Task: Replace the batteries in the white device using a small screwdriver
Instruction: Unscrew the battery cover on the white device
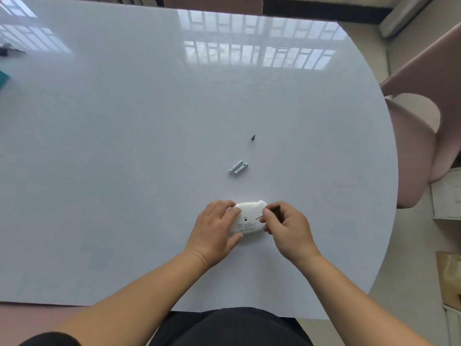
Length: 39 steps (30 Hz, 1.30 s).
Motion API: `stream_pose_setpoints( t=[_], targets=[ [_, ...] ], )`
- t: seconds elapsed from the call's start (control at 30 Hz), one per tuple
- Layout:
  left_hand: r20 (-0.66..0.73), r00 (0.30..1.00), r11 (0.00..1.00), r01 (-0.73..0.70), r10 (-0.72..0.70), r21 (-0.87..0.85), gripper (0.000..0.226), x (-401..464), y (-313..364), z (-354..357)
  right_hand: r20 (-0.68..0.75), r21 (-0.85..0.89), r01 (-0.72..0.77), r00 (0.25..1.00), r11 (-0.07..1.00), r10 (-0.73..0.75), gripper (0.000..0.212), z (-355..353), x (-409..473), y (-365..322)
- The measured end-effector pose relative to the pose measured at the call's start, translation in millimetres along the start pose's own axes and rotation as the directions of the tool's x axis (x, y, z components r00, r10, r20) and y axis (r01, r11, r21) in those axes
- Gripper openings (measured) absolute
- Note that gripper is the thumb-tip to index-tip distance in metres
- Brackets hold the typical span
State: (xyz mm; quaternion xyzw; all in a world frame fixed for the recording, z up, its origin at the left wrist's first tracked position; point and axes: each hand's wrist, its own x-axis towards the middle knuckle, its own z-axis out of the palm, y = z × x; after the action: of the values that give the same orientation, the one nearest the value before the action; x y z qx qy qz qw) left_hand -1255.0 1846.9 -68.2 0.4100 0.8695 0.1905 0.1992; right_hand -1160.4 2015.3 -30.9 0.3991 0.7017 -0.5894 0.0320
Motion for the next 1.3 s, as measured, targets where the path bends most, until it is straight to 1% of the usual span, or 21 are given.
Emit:
stream_pose_setpoints(
  t=[0.1, 0.2, 0.4, 0.63, 0.87, 1.0, 1.3],
  targets=[
    [0.015, 1.0, 0.999, 0.014, -0.014, -0.033, 0.049, 5, -1, 5, 0.048, -0.023, 0.022, 0.999, 0.999, -0.021, 0.02, 7, 2, 2],
    [0.02, 1.0, 0.998, 0.019, -0.018, -0.063, 0.048, 7, -3, 7, 0.091, -0.086, 0.052, 0.995, 0.995, -0.044, 0.019, 11, 3, 5],
    [0.01, 1.0, 0.998, 0.012, -0.011, -0.068, 0.048, 6, -6, 8, 0.077, -0.15, 0.059, 0.996, 0.987, -0.047, 0.016, 13, 2, 13],
    [0.011, 1.0, 0.998, 0.007, -0.007, -0.067, 0.048, 7, -5, 7, 0.056, -0.118, 0.056, 0.997, 0.991, -0.05, 0.024, 16, 0, 15],
    [0.004, 1.0, 0.997, 0.01, -0.009, -0.075, 0.047, 7, -5, 8, 0.045, -0.165, 0.073, 0.997, 0.984, -0.066, 0.02, 18, 0, 13],
    [0.003, 1.0, 0.997, 0.002, -0.002, -0.071, 0.047, 7, -5, 7, 0.042, -0.151, 0.064, 0.997, 0.986, -0.058, 0.022, 18, 0, 13],
    [0.005, 1.0, 0.997, 0.013, -0.013, -0.071, 0.047, 7, -3, 6, 0.041, -0.136, 0.05, 0.998, 0.989, -0.044, 0.02, 19, 1, 15]
  ],
)
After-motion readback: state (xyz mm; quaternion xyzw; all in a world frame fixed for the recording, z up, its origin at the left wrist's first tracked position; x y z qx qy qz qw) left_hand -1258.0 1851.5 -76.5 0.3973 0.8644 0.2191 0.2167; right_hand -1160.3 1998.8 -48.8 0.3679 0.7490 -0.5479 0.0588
